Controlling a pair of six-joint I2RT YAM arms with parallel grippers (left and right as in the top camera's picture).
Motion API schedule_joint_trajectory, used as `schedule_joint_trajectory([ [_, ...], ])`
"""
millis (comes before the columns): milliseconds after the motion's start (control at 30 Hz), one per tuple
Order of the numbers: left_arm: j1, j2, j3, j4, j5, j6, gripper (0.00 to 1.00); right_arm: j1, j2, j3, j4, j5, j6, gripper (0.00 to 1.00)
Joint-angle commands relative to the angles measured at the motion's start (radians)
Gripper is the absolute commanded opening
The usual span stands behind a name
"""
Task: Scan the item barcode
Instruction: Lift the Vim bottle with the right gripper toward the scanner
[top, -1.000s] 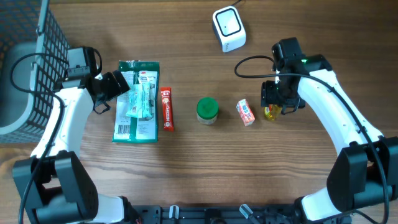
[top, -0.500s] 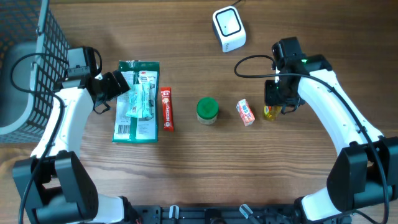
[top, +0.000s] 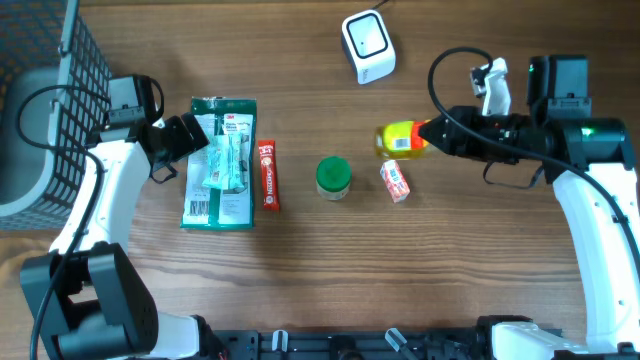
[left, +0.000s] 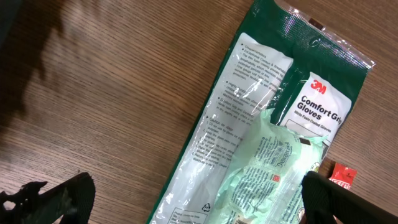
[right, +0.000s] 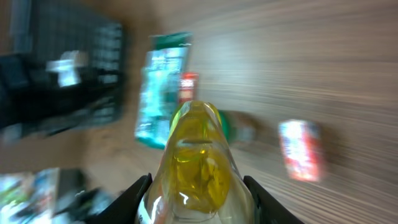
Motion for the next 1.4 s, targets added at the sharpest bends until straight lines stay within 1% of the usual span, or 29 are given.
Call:
schedule_joint_trajectory([
  [0,0.004,-0.021,0.009,0.003,0.008,-0.005,1.00,-0.002,-0.007,0.023,0.029,-0.342,-0.019,0.14],
  [33,0.004,-0.021,0.009,0.003,0.008,-0.005,1.00,-0.002,-0.007,0.023,0.038,-0.397,-0.016,0.14],
  [100,0.004,-0.021,0.009,0.003,0.008,-0.005,1.00,-0.002,-0.007,0.023,0.045,-0.444,-0.016,0.14],
  [167,0.004,-0.021,0.009,0.003,0.008,-0.005,1.00,-0.002,-0.007,0.023,0.049,-0.446,0.010,0.13],
  [267,0.004,-0.021,0.009,0.003,0.008,-0.005,1.00,-0.002,-0.007,0.023,0.055,-0.447,0.062,0.08],
  [300,0.004,-0.021,0.009,0.003,0.008,-0.005,1.00,-0.002,-0.007,0.023,0.058,-0.447,0.063,0.06],
  [500,0.004,-0.021,0.009,0.003,0.008,-0.005,1.00,-0.002,-0.007,0.023,0.061,-0.446,0.060,0.06],
  [567,0.004,-0.021,0.009,0.003,0.008,-0.005,1.00,-0.002,-0.007,0.023,0.060,-0.425,0.060,0.04],
  [633,0.004,-0.021,0.009,0.003,0.008,-0.005,1.00,-0.002,-0.007,0.022,0.056,-0.328,0.061,0.04],
  [800,0.004,-0.021,0.009,0.003,0.008,-0.005,1.00,0.000,-0.005,0.021,0.027,0.082,0.063,0.04],
  [900,0.004,-0.021,0.009,0.003,0.008,-0.005,1.00,0.005,0.007,0.064,0.016,0.183,0.086,0.05],
  [1000,0.004,-0.021,0.009,0.003,0.008,-0.005,1.00,0.015,0.068,0.235,-0.088,0.248,0.076,0.05],
  [1033,0.004,-0.021,0.009,0.003,0.008,-0.005,1.00,0.033,0.112,0.346,-0.143,0.278,0.060,0.05],
  [1067,0.003,-0.021,0.009,0.003,0.008,-0.005,1.00,0.046,0.141,0.417,-0.177,0.302,0.054,0.05],
  [1100,0.004,-0.021,0.009,0.003,0.008,-0.005,1.00,0.071,0.188,0.525,-0.232,0.362,0.044,0.05],
  [1133,0.004,-0.021,0.009,0.003,0.008,-0.005,1.00,0.110,0.251,0.652,-0.287,0.468,0.033,0.05],
  [1167,0.004,-0.021,0.009,0.003,0.008,-0.005,1.00,0.138,0.288,0.713,-0.299,0.540,0.032,0.05],
  [1233,0.004,-0.021,0.009,0.003,0.008,-0.005,1.00,0.204,0.344,0.762,-0.270,0.668,0.033,0.05],
  [1300,0.003,-0.021,0.009,0.003,0.008,-0.005,1.00,0.271,0.396,0.764,-0.209,0.819,0.032,0.05],
  [1367,0.004,-0.021,0.009,0.003,0.008,-0.005,1.00,0.348,0.466,0.764,-0.135,0.984,-0.018,0.05],
])
